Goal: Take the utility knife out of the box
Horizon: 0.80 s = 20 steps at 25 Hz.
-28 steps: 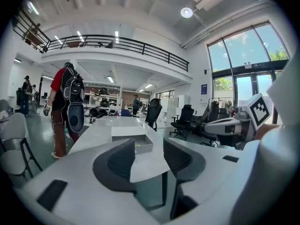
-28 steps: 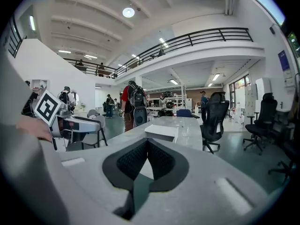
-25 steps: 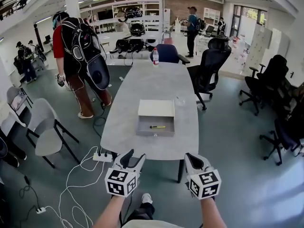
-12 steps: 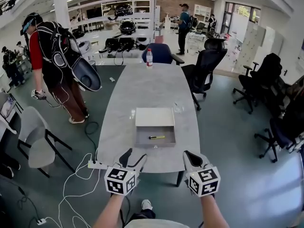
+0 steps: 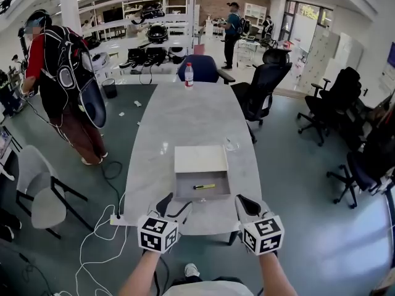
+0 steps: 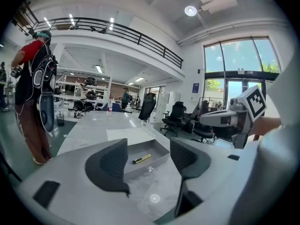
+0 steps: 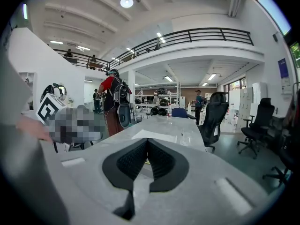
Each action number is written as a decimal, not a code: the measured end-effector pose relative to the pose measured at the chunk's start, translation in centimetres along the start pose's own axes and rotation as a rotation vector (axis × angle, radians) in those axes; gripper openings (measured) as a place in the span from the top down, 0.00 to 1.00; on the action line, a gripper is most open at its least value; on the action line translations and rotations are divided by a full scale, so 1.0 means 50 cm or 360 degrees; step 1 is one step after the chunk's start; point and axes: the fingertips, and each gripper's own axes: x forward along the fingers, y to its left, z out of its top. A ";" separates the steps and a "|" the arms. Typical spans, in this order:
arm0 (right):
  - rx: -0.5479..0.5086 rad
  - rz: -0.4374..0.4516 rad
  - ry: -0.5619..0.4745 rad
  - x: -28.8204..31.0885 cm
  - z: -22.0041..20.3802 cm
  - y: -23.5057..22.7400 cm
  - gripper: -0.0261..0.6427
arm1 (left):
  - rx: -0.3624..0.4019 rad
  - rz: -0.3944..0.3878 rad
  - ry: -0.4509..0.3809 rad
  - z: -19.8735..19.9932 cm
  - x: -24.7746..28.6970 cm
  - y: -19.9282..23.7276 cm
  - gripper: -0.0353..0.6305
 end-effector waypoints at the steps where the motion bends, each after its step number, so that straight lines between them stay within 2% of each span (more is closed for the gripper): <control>1: 0.0003 -0.0001 0.0002 0.006 0.000 -0.001 0.95 | 0.0006 -0.0008 0.0006 0.001 0.006 0.004 0.56; 11: 0.0032 -0.0019 0.0001 0.058 -0.006 -0.045 0.95 | 0.0086 -0.0079 0.0118 -0.015 0.087 0.012 0.56; 20: 0.0064 -0.0007 0.0011 0.126 -0.006 -0.109 0.95 | 0.0206 -0.0178 0.0313 -0.042 0.185 0.020 0.56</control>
